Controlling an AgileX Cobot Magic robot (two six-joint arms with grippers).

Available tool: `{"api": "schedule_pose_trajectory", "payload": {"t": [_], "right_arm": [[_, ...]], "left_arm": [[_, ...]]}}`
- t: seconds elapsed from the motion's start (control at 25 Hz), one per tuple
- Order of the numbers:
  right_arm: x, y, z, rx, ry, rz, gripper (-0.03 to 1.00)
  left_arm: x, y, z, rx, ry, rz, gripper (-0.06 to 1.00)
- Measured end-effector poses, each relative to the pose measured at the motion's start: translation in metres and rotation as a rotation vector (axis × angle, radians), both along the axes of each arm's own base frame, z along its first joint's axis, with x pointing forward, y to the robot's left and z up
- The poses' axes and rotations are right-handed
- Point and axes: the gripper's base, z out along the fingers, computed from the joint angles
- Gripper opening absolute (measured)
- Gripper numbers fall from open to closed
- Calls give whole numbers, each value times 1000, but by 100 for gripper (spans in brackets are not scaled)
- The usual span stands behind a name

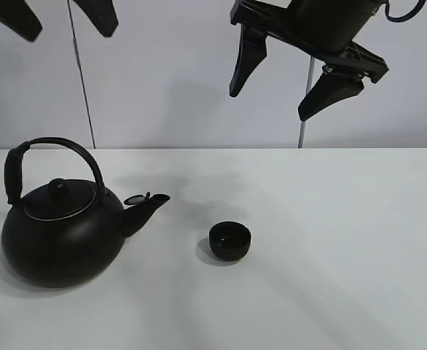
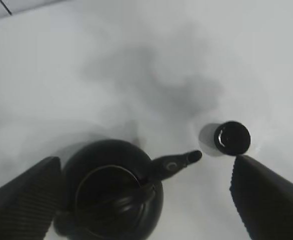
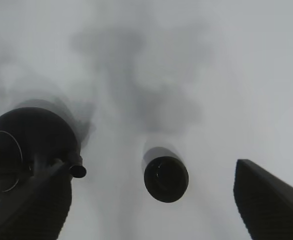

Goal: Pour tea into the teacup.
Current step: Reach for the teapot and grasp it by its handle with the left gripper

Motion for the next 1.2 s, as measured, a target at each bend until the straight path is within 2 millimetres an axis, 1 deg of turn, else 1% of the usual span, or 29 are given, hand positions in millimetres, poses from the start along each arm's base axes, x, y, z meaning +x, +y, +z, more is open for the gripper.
{"api": "schedule_pose_trajectory", "payload": {"t": [0.12, 0.24, 0.4, 0.52, 0.56, 0.68, 0.76, 0.84, 0.92, 1.04, 1.08, 1.2], "right_arm": [[-1, 0, 0, -2, 6, 2, 61], [-1, 0, 0, -3, 7, 3, 61], [-1, 0, -1, -4, 11, 4, 61], [-2, 0, -1, -7, 16, 9, 61], [-2, 0, -1, -8, 18, 10, 61], [-2, 0, -1, -12, 25, 15, 61], [-2, 0, -1, -13, 25, 18, 61], [-3, 0, -1, -14, 28, 18, 61], [-3, 0, -2, -15, 28, 19, 61], [-3, 0, -2, -15, 28, 19, 61], [-3, 0, -2, -15, 30, 19, 61], [-3, -1, -2, -16, 35, 20, 61]], "left_arm": [[-11, 8, 18, -46, -155, 9, 66], [-26, 16, 26, -103, -286, 20, 66], [-43, 25, 13, -121, -411, 3, 66], [-57, 33, -6, -139, -564, -10, 63], [-64, 36, -17, -141, -599, -12, 62], [-82, 46, -55, -146, -701, -10, 60], [-96, 54, -88, -135, -737, -10, 60], [-109, 61, -113, -123, -791, -14, 60], [-122, 68, -129, -122, -881, -14, 60], [-136, 78, -145, -146, -944, 29, 58], [-137, 80, -151, -143, -943, 53, 57], [-139, 84, -174, -98, -865, 73, 55]]}}
